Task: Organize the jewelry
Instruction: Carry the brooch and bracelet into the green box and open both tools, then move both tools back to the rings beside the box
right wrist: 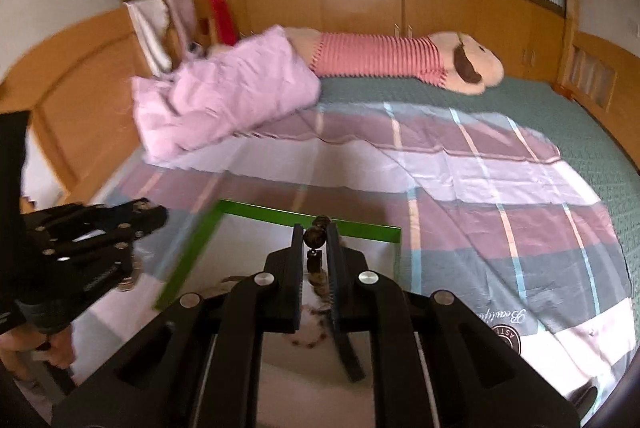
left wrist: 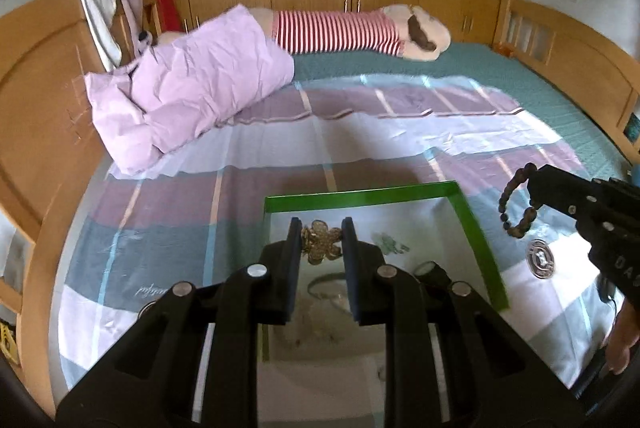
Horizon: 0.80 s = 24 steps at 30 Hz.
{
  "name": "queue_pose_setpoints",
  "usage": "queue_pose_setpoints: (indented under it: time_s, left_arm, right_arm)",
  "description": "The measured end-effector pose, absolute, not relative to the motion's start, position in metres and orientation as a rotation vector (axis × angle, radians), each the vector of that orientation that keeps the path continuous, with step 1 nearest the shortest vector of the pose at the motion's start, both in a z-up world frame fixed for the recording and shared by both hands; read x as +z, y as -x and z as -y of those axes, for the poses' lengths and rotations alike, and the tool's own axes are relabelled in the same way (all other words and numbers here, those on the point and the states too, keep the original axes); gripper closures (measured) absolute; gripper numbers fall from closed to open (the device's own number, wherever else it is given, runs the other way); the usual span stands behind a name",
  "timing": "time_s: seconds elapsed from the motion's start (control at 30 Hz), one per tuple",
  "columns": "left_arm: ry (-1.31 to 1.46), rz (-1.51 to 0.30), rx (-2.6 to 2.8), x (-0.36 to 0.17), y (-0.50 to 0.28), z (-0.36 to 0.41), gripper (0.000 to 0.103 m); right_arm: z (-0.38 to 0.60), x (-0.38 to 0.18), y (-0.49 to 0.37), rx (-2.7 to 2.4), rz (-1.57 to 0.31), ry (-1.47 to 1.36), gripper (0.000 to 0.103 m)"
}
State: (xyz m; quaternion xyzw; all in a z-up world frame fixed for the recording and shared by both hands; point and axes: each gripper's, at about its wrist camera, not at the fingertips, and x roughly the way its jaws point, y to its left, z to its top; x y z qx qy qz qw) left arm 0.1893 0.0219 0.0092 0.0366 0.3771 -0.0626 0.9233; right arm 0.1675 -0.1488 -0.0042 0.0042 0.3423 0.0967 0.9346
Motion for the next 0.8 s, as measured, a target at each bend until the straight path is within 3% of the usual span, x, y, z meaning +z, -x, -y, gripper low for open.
queue_pose_setpoints:
  time_s: [0.23,0.47,0.5,0.57,0.8]
  left_arm:
    - [-0.079,-0.91,-0.081,-0.056,-0.244,-0.016,0.083]
    - [-0.088,-0.988,-0.059,-0.101,-0.263,-0.016,0.082]
    - [-0.094,-0.987,-0.052,-0.104,-0.263,-0.016,0.072]
    - [-0.086,-0.983,-0.037,-0.105,-0.261,-0.018,0.046]
    - [-0.084,-0.922,-0.064,-0.082,-0.224,-0.015,0.042]
  right_arm:
    - [0.145,-0.078,-0.221,0.12,-0.838,0.017,0.092]
    - [0.141,-0.118,-0.237,0.116,-0.915,0.042,0.091]
    - [0.14,-0.12,-0.237,0.119,-0.922,0.053,0.088]
    - [0.138,-0.121,-0.232,0.118,-0.926,0.076,0.052]
    - [0.161,-0.087,-0.18,0.175,-0.841,-0.016,0.05]
